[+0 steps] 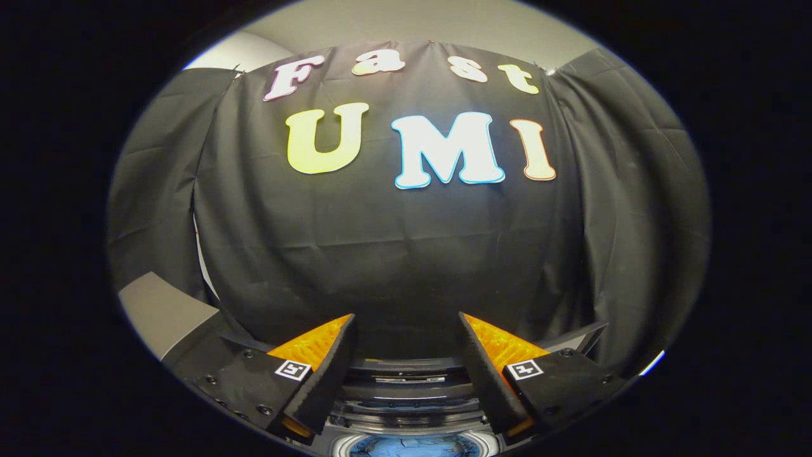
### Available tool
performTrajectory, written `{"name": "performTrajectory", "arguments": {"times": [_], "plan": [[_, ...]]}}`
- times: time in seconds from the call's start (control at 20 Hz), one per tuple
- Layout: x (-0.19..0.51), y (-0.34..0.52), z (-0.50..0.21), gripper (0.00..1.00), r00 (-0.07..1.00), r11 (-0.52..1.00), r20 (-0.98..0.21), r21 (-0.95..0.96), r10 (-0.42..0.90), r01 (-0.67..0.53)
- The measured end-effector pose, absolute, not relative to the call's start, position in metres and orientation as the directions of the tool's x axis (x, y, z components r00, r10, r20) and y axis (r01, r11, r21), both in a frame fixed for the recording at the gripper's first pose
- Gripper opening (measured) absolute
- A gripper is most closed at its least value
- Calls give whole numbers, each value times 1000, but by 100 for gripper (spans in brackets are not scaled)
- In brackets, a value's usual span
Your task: Put the clothes into the washing machine and then close the washing machine lid.
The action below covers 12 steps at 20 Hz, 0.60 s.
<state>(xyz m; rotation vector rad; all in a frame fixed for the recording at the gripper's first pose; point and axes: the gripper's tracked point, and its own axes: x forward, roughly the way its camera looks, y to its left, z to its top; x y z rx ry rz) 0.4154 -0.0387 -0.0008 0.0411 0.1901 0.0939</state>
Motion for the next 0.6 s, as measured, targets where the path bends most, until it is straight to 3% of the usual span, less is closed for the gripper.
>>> {"name": "performTrajectory", "arguments": {"times": [0.6], "plan": [[377,-43,-2,96,980,995,-175,46,92,-85]]}}
